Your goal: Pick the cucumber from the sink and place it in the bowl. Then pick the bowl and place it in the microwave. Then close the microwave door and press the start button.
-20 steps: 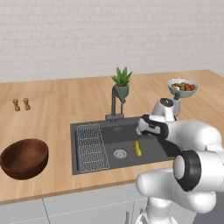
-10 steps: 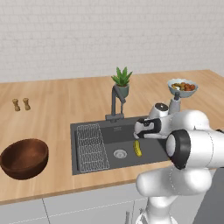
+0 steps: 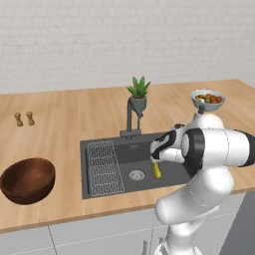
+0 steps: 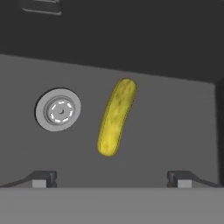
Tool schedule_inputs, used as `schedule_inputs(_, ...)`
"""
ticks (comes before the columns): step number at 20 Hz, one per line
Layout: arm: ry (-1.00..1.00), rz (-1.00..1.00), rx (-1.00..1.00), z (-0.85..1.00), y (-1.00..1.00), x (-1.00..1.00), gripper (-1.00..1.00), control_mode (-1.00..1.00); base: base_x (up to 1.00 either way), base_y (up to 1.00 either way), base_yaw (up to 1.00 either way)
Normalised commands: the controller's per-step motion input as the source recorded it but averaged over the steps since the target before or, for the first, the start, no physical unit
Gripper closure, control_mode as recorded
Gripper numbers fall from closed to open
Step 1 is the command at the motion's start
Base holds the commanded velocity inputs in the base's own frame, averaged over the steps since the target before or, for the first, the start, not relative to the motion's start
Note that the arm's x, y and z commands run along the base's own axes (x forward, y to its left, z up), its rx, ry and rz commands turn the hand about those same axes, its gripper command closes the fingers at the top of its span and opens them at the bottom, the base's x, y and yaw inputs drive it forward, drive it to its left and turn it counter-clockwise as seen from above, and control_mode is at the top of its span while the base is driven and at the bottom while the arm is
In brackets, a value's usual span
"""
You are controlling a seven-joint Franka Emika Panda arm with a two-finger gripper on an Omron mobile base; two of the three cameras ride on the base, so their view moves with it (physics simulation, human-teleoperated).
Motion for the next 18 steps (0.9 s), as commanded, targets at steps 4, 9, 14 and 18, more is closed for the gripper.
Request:
schedule_inputs(4,0.21,-0.05,-0.02,-0.11,0.17,0.06,-1.00,-1.00,0.00,0.00,0.00)
schedule_inputs(9,0.01,0.00,-0.01,-0.22,0.04,0.10,-1.00,-1.00,0.00,0.00,0.00)
schedule_inputs(14,0.03,0.00,0.00,-0.27,0.00,0.07,-1.00,-1.00,0.00,0.00,0.00)
schedule_inputs(18,0.00,0.00,0.00,-0.38,0.00,0.04,-1.00,-1.00,0.00,0.00,0.00)
